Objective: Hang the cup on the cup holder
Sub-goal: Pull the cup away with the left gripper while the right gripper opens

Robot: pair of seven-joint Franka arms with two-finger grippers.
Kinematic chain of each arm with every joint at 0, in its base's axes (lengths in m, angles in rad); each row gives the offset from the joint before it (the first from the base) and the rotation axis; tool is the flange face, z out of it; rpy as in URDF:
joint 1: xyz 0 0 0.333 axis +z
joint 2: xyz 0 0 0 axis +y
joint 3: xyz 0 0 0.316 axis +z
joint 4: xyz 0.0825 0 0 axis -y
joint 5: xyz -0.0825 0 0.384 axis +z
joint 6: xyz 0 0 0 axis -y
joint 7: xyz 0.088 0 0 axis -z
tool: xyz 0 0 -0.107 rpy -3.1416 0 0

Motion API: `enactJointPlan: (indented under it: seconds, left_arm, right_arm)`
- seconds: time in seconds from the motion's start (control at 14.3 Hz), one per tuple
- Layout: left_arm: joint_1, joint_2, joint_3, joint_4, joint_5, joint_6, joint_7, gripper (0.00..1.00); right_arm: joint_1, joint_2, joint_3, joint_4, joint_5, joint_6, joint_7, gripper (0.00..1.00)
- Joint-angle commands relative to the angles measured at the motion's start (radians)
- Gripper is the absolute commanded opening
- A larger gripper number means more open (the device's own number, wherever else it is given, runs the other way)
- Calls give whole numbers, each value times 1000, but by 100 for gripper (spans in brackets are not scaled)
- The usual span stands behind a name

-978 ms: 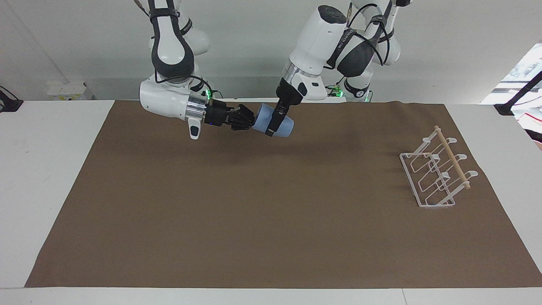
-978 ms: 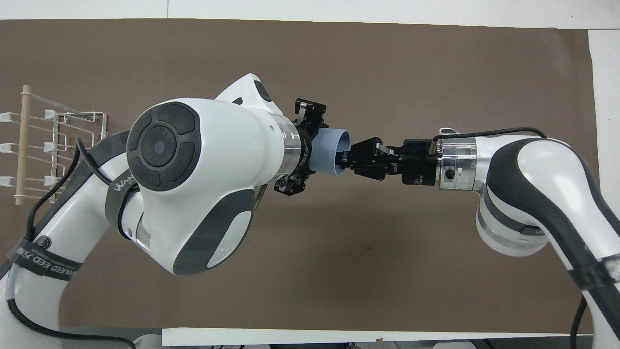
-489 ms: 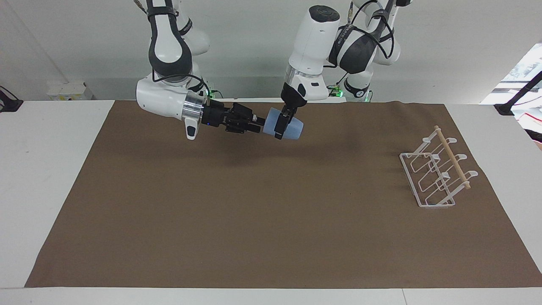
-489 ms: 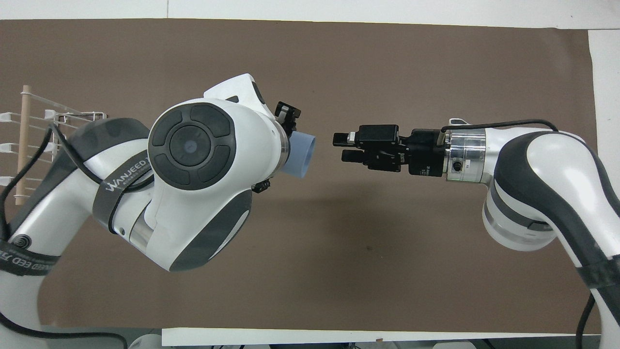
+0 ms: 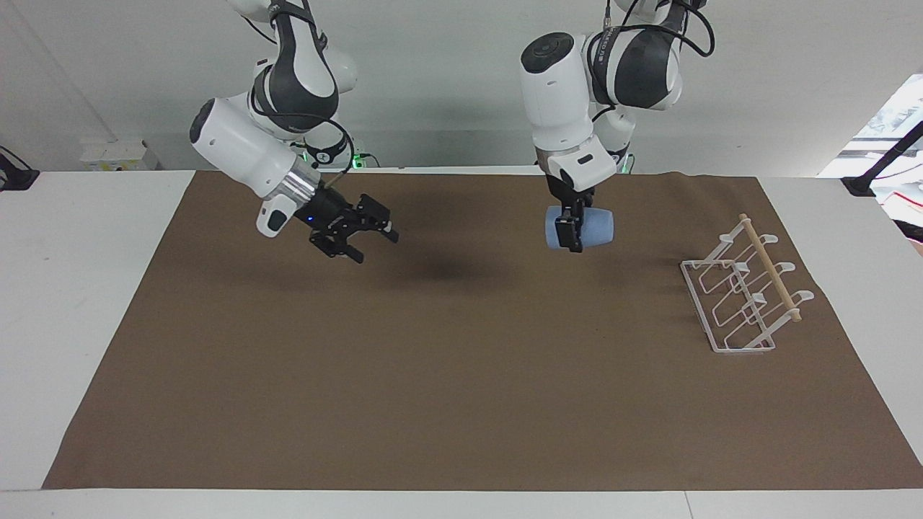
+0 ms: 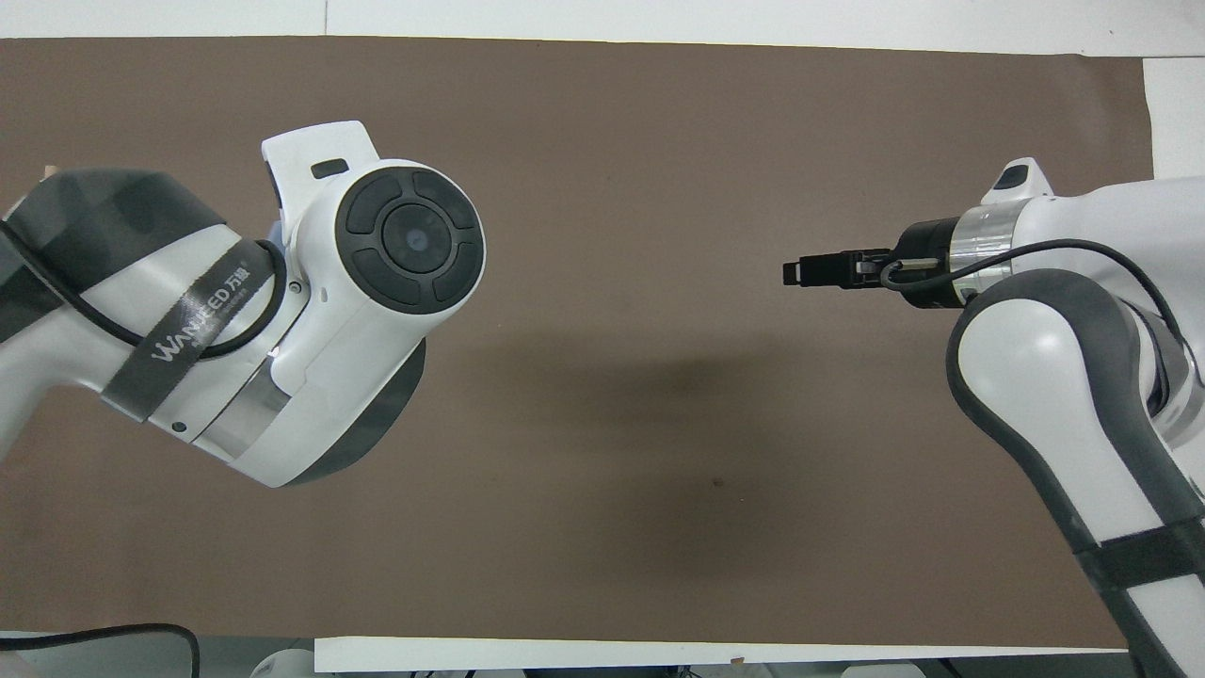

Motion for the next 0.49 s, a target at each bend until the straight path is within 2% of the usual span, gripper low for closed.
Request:
enactJointPlan:
  seconds: [0.0, 0.14, 0.21, 0.28, 0.42]
  left_arm:
    - [17, 1, 0, -89, 224, -72, -46, 0]
    - [67, 13, 0, -171, 393, -76, -100, 0]
    - [77, 19, 2, -186, 453, -79, -111, 0]
    - [109, 57, 2, -195, 539, -91, -142, 0]
    - [153, 138, 2, -195, 678, -131, -217, 0]
  right_arm:
    - [-61, 1, 10, 8, -79, -17, 9, 99]
    - [-70, -2, 7, 3, -124, -36, 12, 99]
    - [-76, -14, 4, 23, -180, -40, 12, 99]
    - [-101, -25, 4, 75, -251, -89, 21, 99]
    - [-167, -8, 8, 269, -376, -349, 75, 99]
